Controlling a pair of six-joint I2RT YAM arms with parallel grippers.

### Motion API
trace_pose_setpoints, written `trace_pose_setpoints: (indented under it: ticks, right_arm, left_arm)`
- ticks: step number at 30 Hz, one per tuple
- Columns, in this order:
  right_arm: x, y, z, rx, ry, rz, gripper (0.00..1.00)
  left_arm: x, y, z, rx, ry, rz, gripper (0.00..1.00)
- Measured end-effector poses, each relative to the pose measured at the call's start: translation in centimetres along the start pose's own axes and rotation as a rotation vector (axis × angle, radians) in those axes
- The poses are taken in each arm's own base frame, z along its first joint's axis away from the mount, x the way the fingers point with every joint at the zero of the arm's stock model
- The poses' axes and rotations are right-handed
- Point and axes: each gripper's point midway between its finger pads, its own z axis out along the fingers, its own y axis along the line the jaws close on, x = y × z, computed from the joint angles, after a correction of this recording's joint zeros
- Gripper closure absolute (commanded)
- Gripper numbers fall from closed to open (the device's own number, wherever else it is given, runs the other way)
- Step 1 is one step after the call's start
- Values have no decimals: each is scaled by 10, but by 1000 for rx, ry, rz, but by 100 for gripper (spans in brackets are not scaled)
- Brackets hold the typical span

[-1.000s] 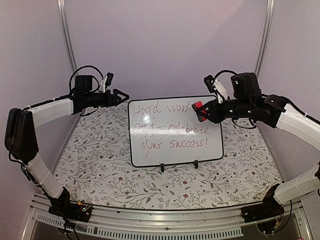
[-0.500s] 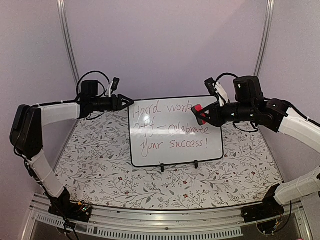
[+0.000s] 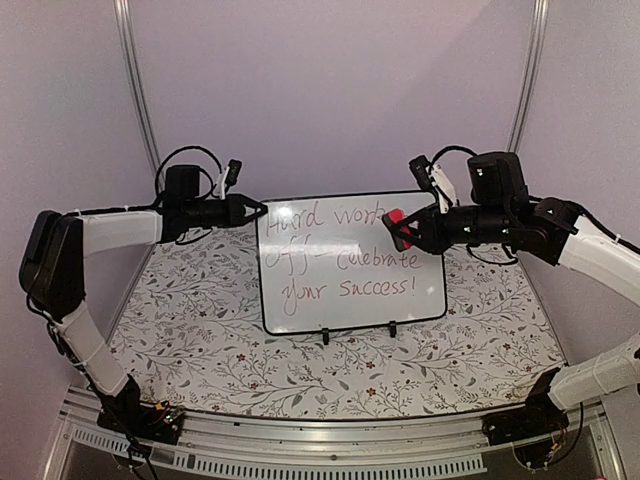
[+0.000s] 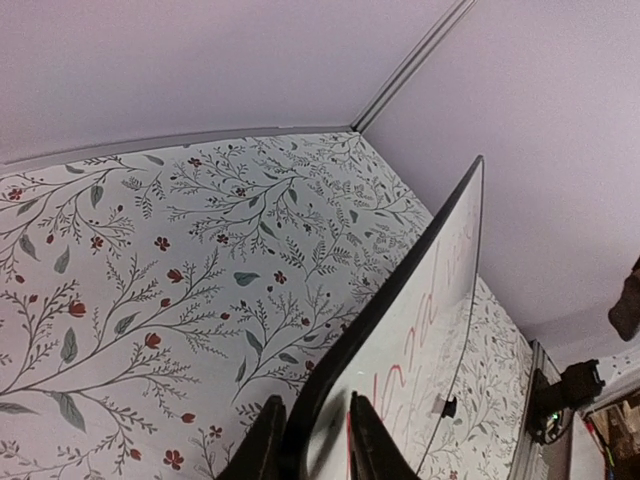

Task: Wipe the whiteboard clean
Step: Move the whiteboard to the center of the board.

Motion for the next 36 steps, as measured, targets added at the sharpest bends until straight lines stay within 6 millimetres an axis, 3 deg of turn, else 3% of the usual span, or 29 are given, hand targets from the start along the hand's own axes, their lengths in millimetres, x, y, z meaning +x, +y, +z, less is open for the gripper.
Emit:
trace_pose_setpoints:
  ticks: [5, 17, 21, 29, 33, 36]
  right_arm:
    - [1, 3, 0, -9, 3, -3, 82]
    - [2, 9, 1, -26, 7, -8, 83]
    - [3, 11, 2, -38, 12, -10, 83]
    - [12, 16, 11, -55, 44, -15, 84]
    - [14, 19, 13, -62, 52, -17, 84]
    - [16, 23, 16, -70, 60, -22, 84]
  left_arm:
    - [5, -13, 1, -37, 0, 3, 79]
    - [20, -80, -31, -27, -77, -22, 90]
    - [34, -94, -42, -35, -110, -50, 86]
    - [77, -97, -48, -87, -105, -107, 85]
    - [93, -110, -50, -84, -98, -112, 77]
    - [109, -117, -51, -80, -74, -119, 58]
